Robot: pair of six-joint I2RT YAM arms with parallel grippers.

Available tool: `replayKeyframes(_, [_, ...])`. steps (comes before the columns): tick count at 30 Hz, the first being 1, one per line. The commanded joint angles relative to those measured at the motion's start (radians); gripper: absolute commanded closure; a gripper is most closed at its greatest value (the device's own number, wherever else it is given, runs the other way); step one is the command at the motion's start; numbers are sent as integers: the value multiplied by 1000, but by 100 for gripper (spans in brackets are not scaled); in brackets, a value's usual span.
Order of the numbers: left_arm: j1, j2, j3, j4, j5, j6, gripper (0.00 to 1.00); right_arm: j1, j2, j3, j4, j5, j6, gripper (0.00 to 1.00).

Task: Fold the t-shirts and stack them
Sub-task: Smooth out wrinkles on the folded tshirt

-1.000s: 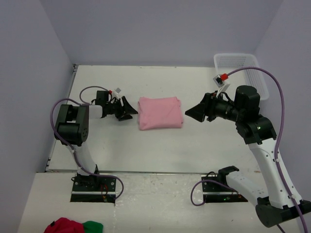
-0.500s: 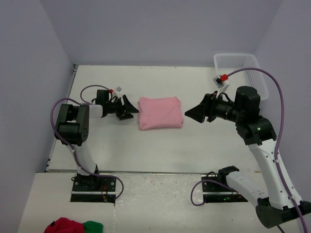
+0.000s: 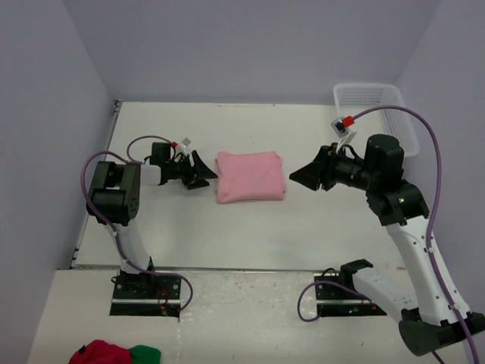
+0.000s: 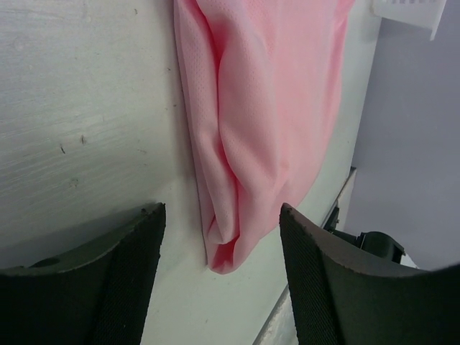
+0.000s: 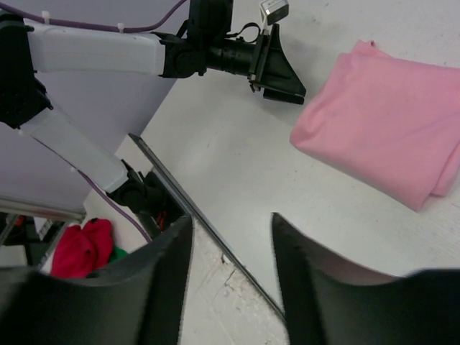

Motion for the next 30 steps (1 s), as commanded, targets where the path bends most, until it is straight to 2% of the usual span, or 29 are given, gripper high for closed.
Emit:
replayKeyframes(1, [1,-23,-37,90,19,-54,35,5,84,5,3,-26,1,58])
replayKeyframes(2, [1,-36,-61,143,28,-74,39,5,105,-4,14,-31,18,74])
replayKeyframes(3, [1,-58,-77,180,37,-96,41,5,146,-10,27,-31,24,96])
replayKeyframes(4, [0,-69,-91,216,47,-137,43,6,164,-24,38,-35,27,100])
replayKeyframes(9, [-8,-121,-88,259,91,-153,51,9,219,-63,83,-43,33,100])
replayKeyframes(10, [-11,-125,-86,270,96,-162,56,11,227,-67,83,-37,30,100])
replayKeyframes(11, [-15,-128,-76,273,99,-163,72,11,227,-70,86,-35,29,100])
replayKeyframes(12, [-25,-131,-68,271,99,-165,80,11,228,-72,86,-32,27,100])
replayKeyframes(16, [-58,-119,-14,259,74,-171,100,11,231,-67,78,-20,24,100])
replayKeyframes(24, [-160,73,121,283,56,-208,100,11,227,-57,60,-15,21,100])
replayKeyframes(30, [-155,182,147,250,13,-180,100,11,211,-52,35,9,3,100])
